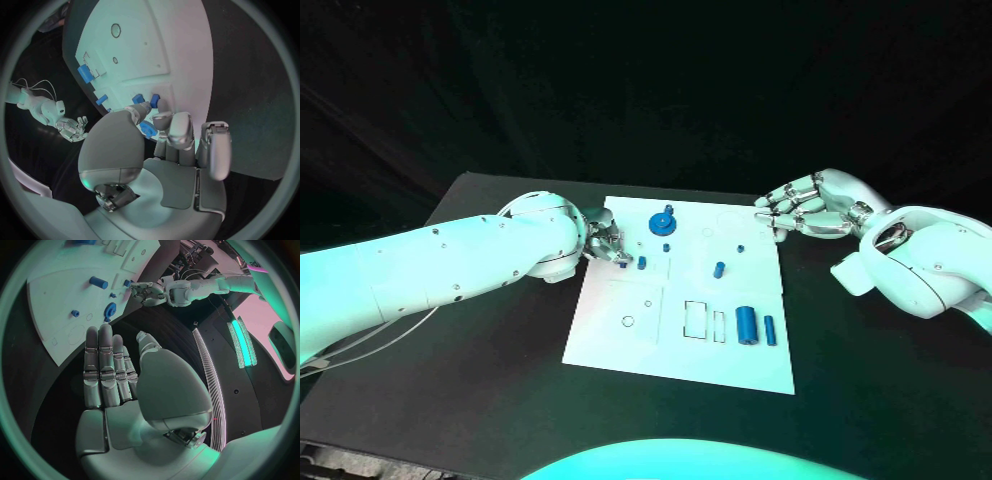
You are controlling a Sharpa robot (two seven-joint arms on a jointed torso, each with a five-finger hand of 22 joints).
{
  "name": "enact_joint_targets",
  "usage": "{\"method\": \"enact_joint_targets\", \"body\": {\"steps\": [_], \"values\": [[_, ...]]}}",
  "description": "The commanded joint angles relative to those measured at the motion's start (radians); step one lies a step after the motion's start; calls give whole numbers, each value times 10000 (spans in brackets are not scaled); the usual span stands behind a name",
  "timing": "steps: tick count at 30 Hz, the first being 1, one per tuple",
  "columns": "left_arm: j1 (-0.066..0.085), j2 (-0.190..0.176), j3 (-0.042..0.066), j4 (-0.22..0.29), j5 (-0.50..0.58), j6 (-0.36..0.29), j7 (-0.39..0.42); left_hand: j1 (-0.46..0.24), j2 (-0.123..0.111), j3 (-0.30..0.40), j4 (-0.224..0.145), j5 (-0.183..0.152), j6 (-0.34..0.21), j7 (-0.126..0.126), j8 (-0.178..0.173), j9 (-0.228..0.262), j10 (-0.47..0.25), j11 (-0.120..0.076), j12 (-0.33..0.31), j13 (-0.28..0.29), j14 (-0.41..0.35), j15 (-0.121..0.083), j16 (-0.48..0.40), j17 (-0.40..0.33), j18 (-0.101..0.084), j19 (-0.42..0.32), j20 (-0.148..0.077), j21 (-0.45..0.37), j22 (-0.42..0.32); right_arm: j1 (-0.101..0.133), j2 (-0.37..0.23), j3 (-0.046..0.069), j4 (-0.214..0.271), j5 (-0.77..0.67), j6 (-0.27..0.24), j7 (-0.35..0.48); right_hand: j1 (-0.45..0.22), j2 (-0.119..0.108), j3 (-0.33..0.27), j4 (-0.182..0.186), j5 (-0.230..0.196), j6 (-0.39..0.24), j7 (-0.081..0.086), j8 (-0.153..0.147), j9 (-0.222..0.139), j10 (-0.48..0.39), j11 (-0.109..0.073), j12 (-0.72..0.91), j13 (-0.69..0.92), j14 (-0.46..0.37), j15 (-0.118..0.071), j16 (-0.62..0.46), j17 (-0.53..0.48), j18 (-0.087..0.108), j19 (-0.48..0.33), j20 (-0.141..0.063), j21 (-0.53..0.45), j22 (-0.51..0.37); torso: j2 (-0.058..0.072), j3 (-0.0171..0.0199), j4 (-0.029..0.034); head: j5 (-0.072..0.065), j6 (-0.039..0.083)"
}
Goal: Assemble the parts on the task board
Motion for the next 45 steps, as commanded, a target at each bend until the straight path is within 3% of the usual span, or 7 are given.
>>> {"method": "enact_joint_targets", "body": {"steps": [1, 23, 38, 41, 42, 43, 45], "values": [[-27, 41, -16, -30, 183, 85, -208, -154, 25, -541, 257, -22, 27, 105, -63, -3, -74, 31, -13, 9, 147, -58, -13, 14, -140, 834, -52, 33, 2285, -3, 2, 3, 13, 3, 47, 73, -6, 30, 21, 17, 48, -8, 5, 67, 1, -58, -24, -25, -14, 58, -29, -78, 11, 49, 62, 23, -40, -16, 4, -2, 6, -11, -4], [-27, -1, -10, -116, 338, -436, -317, -567, 565, -2531, 581, 24, 95, 149, -292, 24, -124, 74, -28, 13, 153, -34, -18, 22, -140, 837, -30, 29, 2289, -4, 14, 3, -21, 3, 44, 91, -6, 30, 21, 17, 48, -8, 5, 67, 1, -58, -24, -25, -14, 58, -29, -78, 11, 49, 62, 23, -40, -16, -9, -17, 17, -21, 22], [-13, -155, 31, -117, 1782, -3192, 1508, -1451, 1054, -3910, 563, 15, -625, 489, -826, -162, -1264, 368, -1442, -1765, 138, 183, -59, -5, 81, 343, 137, -566, 1447, -6, 33, 3, -71, 3, 37, 99, -6, 30, 21, 17, 48, -8, 5, 67, 1, -58, -24, -25, -14, 58, -29, -78, 11, 49, 62, 23, -40, -16, -9, -8, 16, -49, 69], [-2, -189, 43, -149, 2465, -3809, 2369, -1126, 1069, -4200, 558, 25, -1312, 852, -1319, -485, -2284, 706, -2288, -2584, -317, 456, -987, -720, 516, -781, 352, -1954, -358, -6, 33, 3, -76, 3, 34, 95, -6, 30, 21, 17, 48, -8, 5, 67, 1, -58, -24, -25, -14, 58, -29, -78, 11, 49, 62, 23, -40, -16, -6, -4, 16, -51, 94], [2, -194, 46, -163, 2649, -3952, 2669, -968, 1045, -4281, 558, 27, -1506, 963, -1459, -609, -2539, 817, -2405, -2656, -335, 562, -838, -584, 602, -1028, 433, -2279, -734, -6, 34, 3, -77, 3, 33, 94, -6, 30, 21, 17, 48, -8, 5, 67, 1, -58, -24, -25, -14, 58, -29, -78, 11, 49, 62, 23, -40, -16, -2, -3, 15, -53, 116], [4, -197, 48, -171, 2793, -4041, 2947, -743, 1022, -4351, 542, 36, -1673, 1075, -1593, -748, -2838, 904, -2546, -2748, 153, 634, 806, 747, 748, -1469, 528, -2852, -1400, -6, 36, 3, -81, 3, 32, 94, -6, 30, 21, 17, 48, -8, 5, 67, 1, -58, -24, -25, -14, 58, -29, -78, 11, 49, 62, 23, -40, -16, -1, 0, 16, -56, 120], [7, -188, 50, -178, 2903, -4086, 3359, -143, 978, -4354, 465, 24, -1795, 1230, -1737, -962, -3390, 1082, -2811, -2931, -149, 804, 517, 479, 1015, -2288, 662, -3947, -2609, -6, 38, 3, -88, 3, 31, 93, -6, 30, 21, 17, 48, -8, 5, 67, 1, -58, -24, -25, -14, 58, -29, -78, 11, 49, 62, 23, -40, -16, 2, 1, 11, -102, 149]]}}
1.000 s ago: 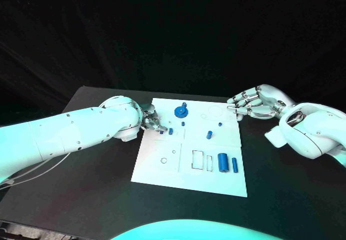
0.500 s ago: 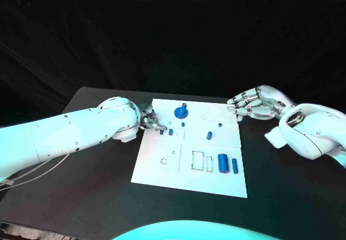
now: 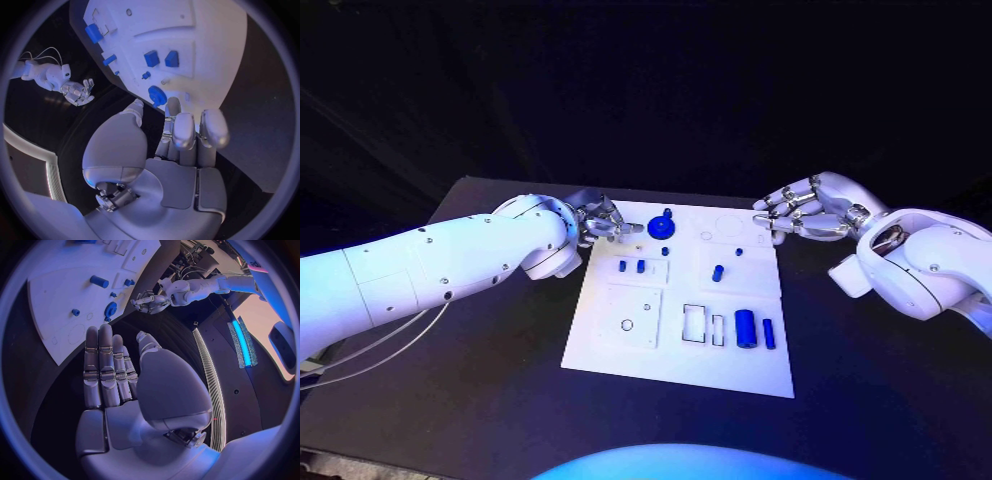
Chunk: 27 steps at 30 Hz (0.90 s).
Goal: Assemble the parts on the task board
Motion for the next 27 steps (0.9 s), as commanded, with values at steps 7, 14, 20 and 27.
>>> {"method": "enact_joint_targets", "body": {"steps": [7, 14, 20, 27], "values": [[8, 313, -20, 25, -911, -382, 3013, 3536, -182, 1697, -961, 67, 165, 350, -830, -1232, -1600, 411, -1798, -1547, -2604, 401, -3559, -3158, 748, -2465, 408, -3755, -3759, -9, 25, 2, -43, -6, 29, 80, -20, 30, 23, 29, 52, -20, 8, 71, -2, -60, -20, -22, -30, 64, -26, -52, 13, 48, 68, 24, -55, -33, 21, -7, -17, -183, 210], [-4, 756, -84, -69, -3505, 327, 3252, 3656, -939, 2298, -836, 27, 765, 330, -1844, -2459, -1374, 525, -3340, -3218, -2575, 517, -4339, -4431, 772, -2193, 503, -4395, -4201, -17, 40, 2, -34, -13, 30, 77, -11, 34, 29, 25, 56, -21, 7, 73, -2, -60, -23, -20, -34, 66, -27, -57, 13, 48, 71, 24, -58, -37, 16, 10, -23, -234, 283], [-4, 1059, -115, -299, -4915, 1029, 2976, 3587, -1021, 2283, -890, 25, 1094, 184, -2130, -2838, -1281, 517, -3701, -3711, -2065, 442, -3882, -4609, 545, -1232, 446, -3288, -3097, -19, 50, 2, -24, -21, 29, 71, -11, 34, 29, 25, 56, -21, 7, 73, -2, -60, -23, -20, -34, 66, -27, -57, 13, 48, 71, 24, -58, -37, 13, 4, -16, -274, 310], [-3, 1279, -123, -577, -5535, 1594, 2721, 3489, -1015, 2168, -897, 26, 1288, 206, -2300, -3062, -1178, 500, -3859, -3985, -1665, 407, -3201, -4477, 398, -759, 419, -2586, -2348, -19, 60, 2, -18, -25, 27, 72, -11, 34, 29, 25, 56, -21, 7, 73, -2, -60, -23, -20, -34, 66, -27, -57, 13, 48, 71, 24, -58, -37, 16, 4, -16, -305, 319]]}}
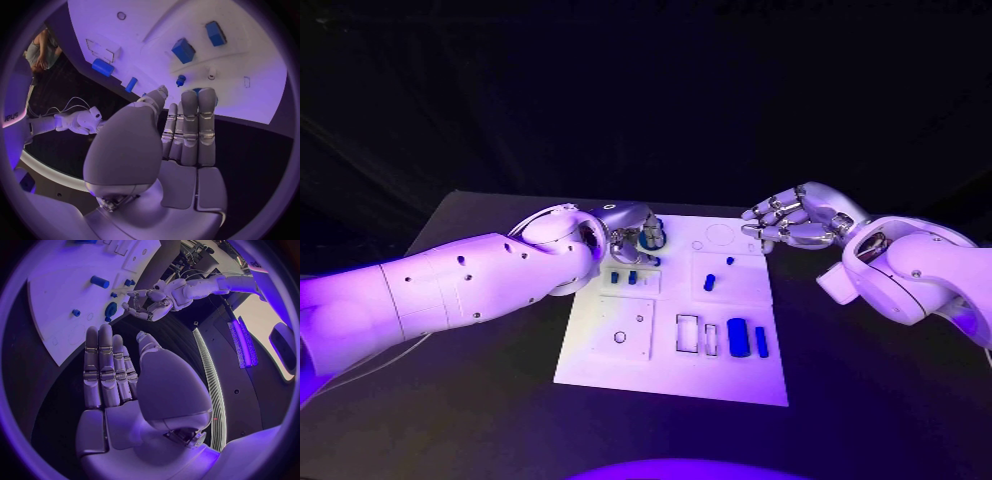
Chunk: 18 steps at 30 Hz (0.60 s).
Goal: Assemble the parts on the task board
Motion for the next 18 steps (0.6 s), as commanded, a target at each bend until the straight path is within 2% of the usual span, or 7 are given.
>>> {"method": "enact_joint_targets", "body": {"steps": [1, 5, 7, 8, 18], "values": [[3, 101, 0, -116, -1009, 816, -113, -61, 10, -91, -8, -17, 137, 1, -87, -91, 128, 19, -102, -118, 250, -16, 506, 290, -264, 270, -18, 414, 435, -6, 15, 3, 8, -27, 27, 72, -11, 34, 29, 26, 56, -21, 7, 35, -2, -60, -23, -21, -13, 67, -27, -57, 13, 47, 71, 24, -58, -13, -2, -6, 10, -36, 10], [2, 265, -4, -276, -1114, 933, -151, -55, 57, -68, -29, -13, 313, -6, -204, -236, 289, -8, -235, -316, 572, -34, 1286, 728, -409, 722, -52, 1158, 1218, -6, 24, 3, 12, -32, 28, 76, -11, 34, 29, 26, 56, -21, 7, 35, -2, -60, -23, -21, -13, 67, -27, -57, 13, 47, 71, 24, -58, -13, 5, -6, 18, -51, -18], [1, 346, -4, -340, -1138, 962, -161, -37, 77, -20, -47, -13, 362, -8, -298, -324, 403, -18, -323, -428, 848, -48, 1920, 1195, -572, 1164, -68, 1923, 2037, -6, 23, 3, 15, -35, 29, 78, -11, 34, 29, 26, 56, -21, 7, 35, -2, -60, -23, -21, -13, 67, -27, -57, 13, 47, 71, 24, -58, -13, 5, -9, 18, -58, -23], [0, 390, -4, -380, -1146, 966, -162, -17, 87, 13, -60, -11, 386, -12, -329, -354, 450, -26, -357, -469, 901, -49, 2078, 1292, -606, 1254, -73, 2098, 2222, -6, 23, 3, 15, -36, 28, 79, -11, 34, 29, 26, 56, -21, 7, 35, -2, -60, -23, -21, -13, 67, -27, -57, 13, 47, 71, 24, -58, -13, 3, -13, 18, -67, -31], [-4, 752, -1, -832, -1161, 777, -109, 46, 152, 408, -118, -4, 609, 31, -526, -543, 896, -49, -622, -755, 1267, -81, 3101, 1956, -815, 1752, -100, 3139, 3339, -8, 41, 3, 15, -39, 38, 85, -11, 34, 29, 26, 56, -21, 7, 35, -2, -60, -23, -21, -13, 67, -27, -57, 13, 47, 71, 24, -58, -13, -6, 0, 13, -44, -30]]}}
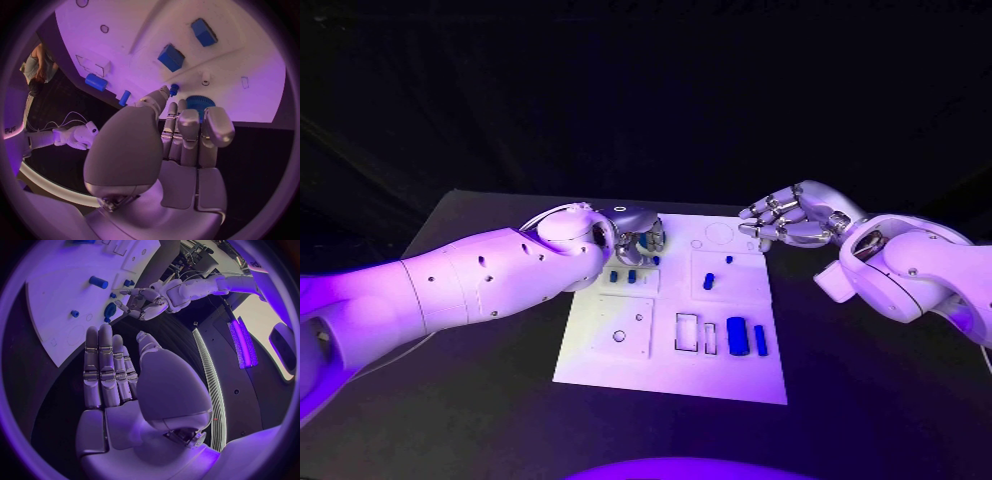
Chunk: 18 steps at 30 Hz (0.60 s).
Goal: Assemble the parts on the task board
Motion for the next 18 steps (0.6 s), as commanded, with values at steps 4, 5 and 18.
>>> {"method": "enact_joint_targets", "body": {"steps": [4, 5, 18], "values": [[0, 165, 7, -160, -177, 190, 21, -6, 101, 242, -15, -3, 144, -6, -122, -71, 284, -22, -112, -98, 150, -31, 325, 198, -245, 218, 15, 374, 411, -5, 14, 4, 11, -35, 41, 81, -11, 34, 30, 26, 57, -21, 7, 35, -2, -60, -22, -20, -13, 67, -27, -57, 13, 48, 71, 24, -58, -13, -5, 13, -13, 0, 6], [0, 184, 7, -179, -173, 217, 20, -5, 105, 264, -20, -3, 164, -9, -124, -75, 308, -25, -123, -107, 162, -35, 356, 219, -253, 234, 14, 409, 450, -5, 14, 4, 11, -35, 41, 81, -11, 34, 30, 26, 57, -21, 7, 35, -2, -60, -22, -20, -13, 67, -27, -57, 13, 48, 71, 24, -58, -13, -8, 10, -8, -7, 5], [-15, 554, -1, -686, -145, 612, -52, 48, 130, 585, -181, -10, 455, -73, -150, -112, 669, -97, -267, -197, 279, -94, 669, 380, -311, 349, -32, 712, 784, -5, 21, 4, 34, -35, 48, 82, -11, 34, 30, 26, 57, -21, 7, 35, -2, -60, -22, -20, -13, 67, -27, -57, 13, 48, 71, 24, -58, -13, -9, 7, -7, 3, -5]]}}
